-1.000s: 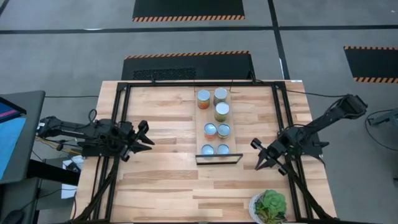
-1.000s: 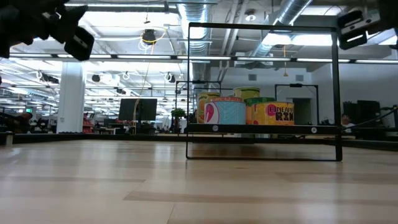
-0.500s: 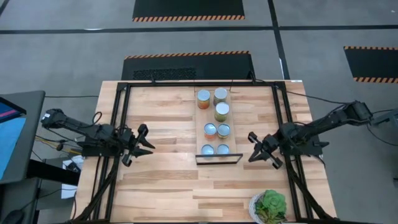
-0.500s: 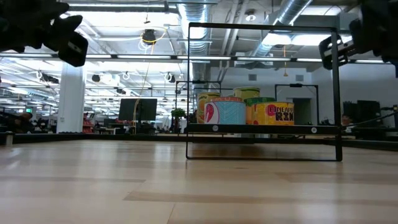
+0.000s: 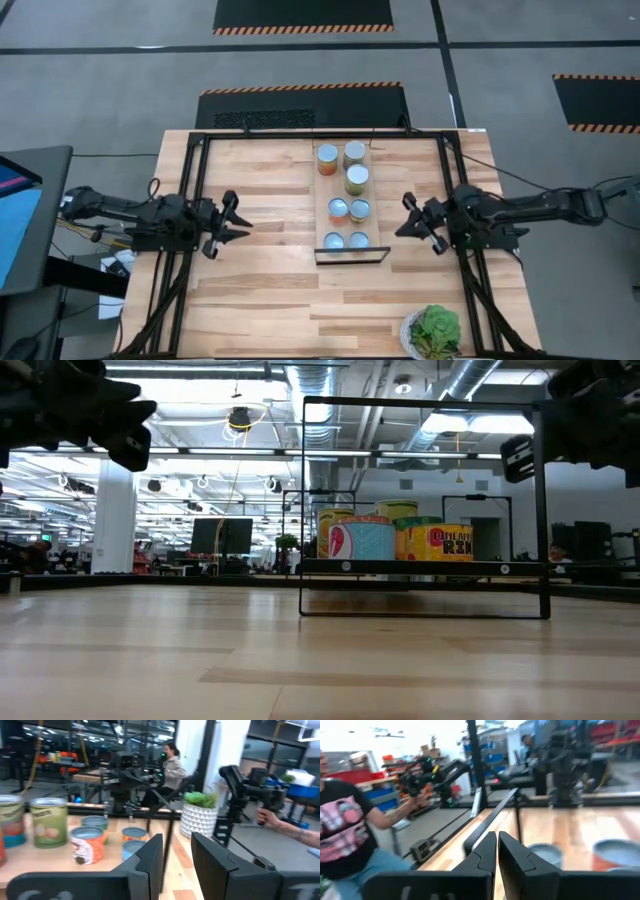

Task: Pick and place cans onto a shelf
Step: Return to Home Position

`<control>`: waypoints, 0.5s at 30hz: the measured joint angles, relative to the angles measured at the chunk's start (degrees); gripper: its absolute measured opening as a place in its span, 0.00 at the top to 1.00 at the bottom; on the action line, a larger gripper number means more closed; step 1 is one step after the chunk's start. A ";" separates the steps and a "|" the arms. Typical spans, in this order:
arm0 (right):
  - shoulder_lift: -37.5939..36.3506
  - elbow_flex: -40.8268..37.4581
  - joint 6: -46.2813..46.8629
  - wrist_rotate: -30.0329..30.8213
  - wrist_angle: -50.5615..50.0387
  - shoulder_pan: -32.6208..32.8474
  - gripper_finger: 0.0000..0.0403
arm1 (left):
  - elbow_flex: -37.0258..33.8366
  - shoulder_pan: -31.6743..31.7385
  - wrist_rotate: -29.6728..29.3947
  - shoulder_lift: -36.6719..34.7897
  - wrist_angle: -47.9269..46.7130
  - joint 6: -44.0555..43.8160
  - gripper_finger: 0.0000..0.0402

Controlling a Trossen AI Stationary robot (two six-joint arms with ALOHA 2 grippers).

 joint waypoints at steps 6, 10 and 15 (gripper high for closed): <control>-6.59 0.00 -0.33 0.00 -2.52 -4.06 0.89 | 0.63 3.96 2.68 -2.19 -3.12 -2.36 0.77; -12.79 0.00 -0.09 0.03 -11.55 -5.45 0.89 | 1.36 4.26 2.80 -5.95 -4.44 -1.92 0.77; -19.34 0.00 0.06 0.14 -21.63 -5.56 0.89 | 1.38 4.26 2.61 -10.83 -12.94 -2.04 0.77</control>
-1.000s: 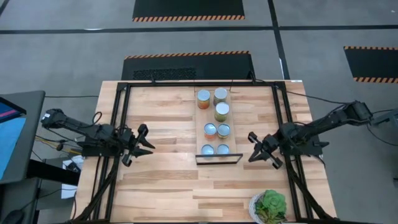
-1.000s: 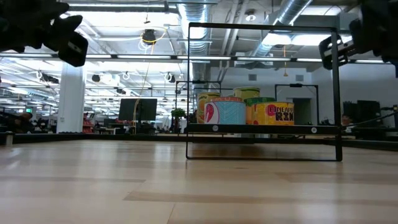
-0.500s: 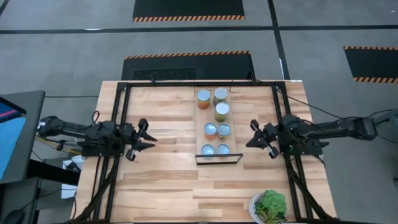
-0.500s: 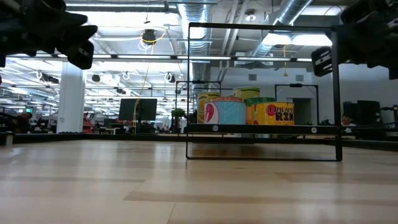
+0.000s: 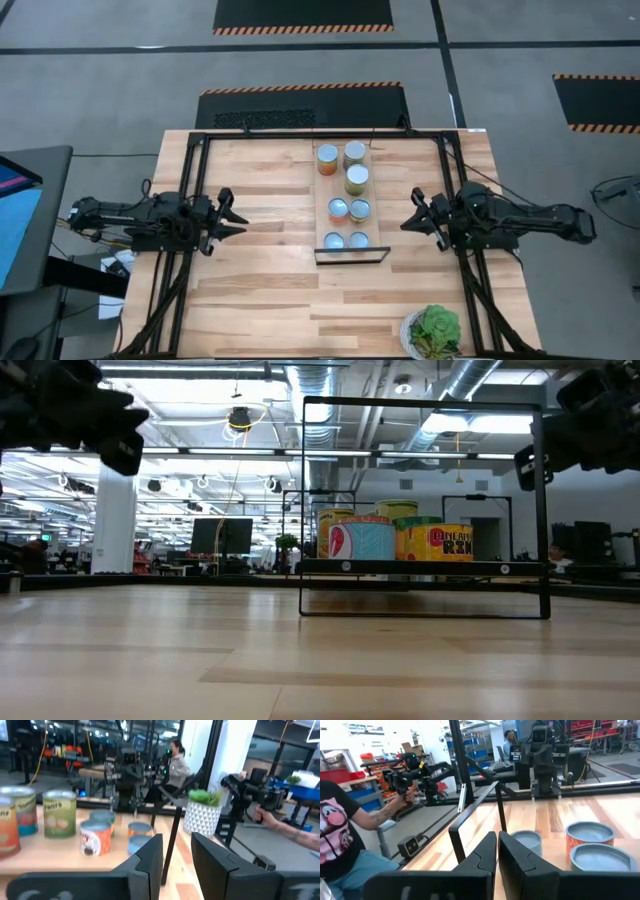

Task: Pick and place cans onto a shelf
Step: Return to Home Position

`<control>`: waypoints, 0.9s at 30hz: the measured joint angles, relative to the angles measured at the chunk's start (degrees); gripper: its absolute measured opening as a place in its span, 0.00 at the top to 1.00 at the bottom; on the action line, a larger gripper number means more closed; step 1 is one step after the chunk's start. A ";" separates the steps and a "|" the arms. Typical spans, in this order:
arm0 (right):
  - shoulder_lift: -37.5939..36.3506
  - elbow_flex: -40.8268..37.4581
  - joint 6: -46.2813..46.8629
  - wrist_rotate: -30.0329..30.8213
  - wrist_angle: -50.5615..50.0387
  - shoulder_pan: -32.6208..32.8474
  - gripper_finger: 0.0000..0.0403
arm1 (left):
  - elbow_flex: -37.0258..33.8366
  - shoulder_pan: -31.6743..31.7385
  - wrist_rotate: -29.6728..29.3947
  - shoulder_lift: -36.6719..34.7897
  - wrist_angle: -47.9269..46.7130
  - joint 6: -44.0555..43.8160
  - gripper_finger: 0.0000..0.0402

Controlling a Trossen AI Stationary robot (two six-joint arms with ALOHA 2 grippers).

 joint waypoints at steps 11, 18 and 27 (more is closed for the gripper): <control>-3.70 0.00 0.06 0.12 -4.16 -0.08 0.89 | 0.20 0.00 -2.85 -2.02 -9.49 -4.77 0.77; -3.69 0.00 0.10 0.23 -6.31 -0.06 0.89 | 0.22 0.00 -4.62 -2.00 -9.81 -4.06 0.77; -3.68 0.00 0.23 0.21 -8.28 -0.06 0.89 | 0.22 0.00 -5.17 -2.00 -9.96 -3.98 0.77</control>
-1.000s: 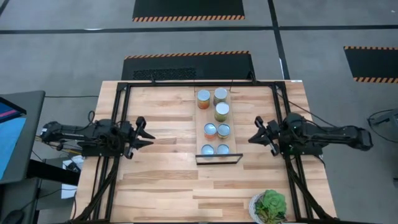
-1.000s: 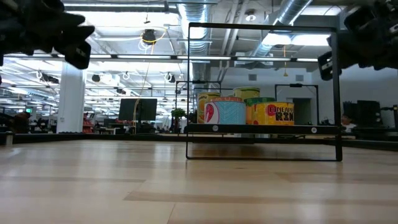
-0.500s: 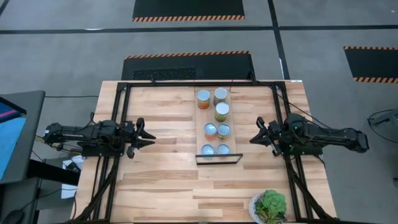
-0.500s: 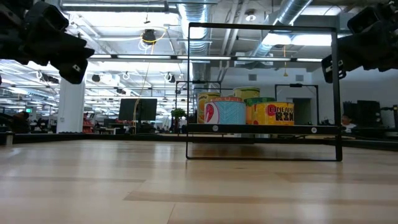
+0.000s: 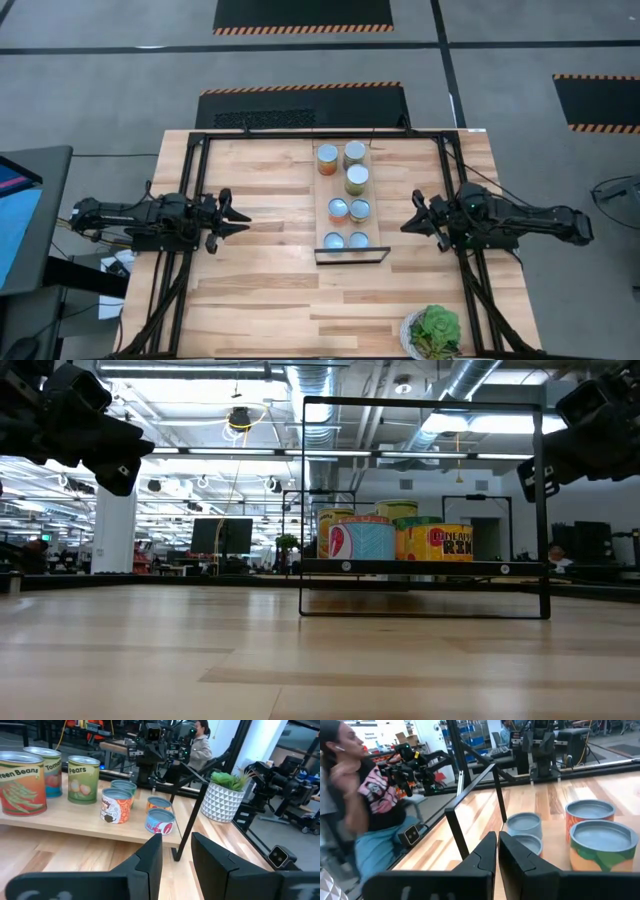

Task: Pick and place cans onto a shelf
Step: Return to Home Position

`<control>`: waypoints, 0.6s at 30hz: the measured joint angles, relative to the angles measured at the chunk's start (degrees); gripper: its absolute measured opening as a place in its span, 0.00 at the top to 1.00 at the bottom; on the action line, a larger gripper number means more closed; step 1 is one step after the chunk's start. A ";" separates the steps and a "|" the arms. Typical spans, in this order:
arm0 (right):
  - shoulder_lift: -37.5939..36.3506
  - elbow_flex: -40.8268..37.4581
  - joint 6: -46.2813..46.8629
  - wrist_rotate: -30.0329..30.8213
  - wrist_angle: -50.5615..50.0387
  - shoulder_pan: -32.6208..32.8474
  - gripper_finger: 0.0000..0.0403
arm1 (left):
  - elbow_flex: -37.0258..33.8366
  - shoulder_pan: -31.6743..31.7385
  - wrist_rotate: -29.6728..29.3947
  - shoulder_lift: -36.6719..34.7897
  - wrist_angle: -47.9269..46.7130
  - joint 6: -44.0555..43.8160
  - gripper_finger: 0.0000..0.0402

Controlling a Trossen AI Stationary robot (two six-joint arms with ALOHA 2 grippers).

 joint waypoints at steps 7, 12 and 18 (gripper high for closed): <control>-0.01 0.02 0.00 0.01 -1.10 0.00 0.89 | 0.00 0.00 0.00 0.00 -0.02 -0.03 0.77; 0.00 0.04 -0.02 0.02 -1.31 0.00 0.89 | 0.00 0.00 0.00 0.00 -0.04 0.02 0.77; -0.02 0.07 -0.02 0.02 -1.39 0.00 0.89 | 0.00 0.00 0.00 0.00 -0.04 0.02 0.77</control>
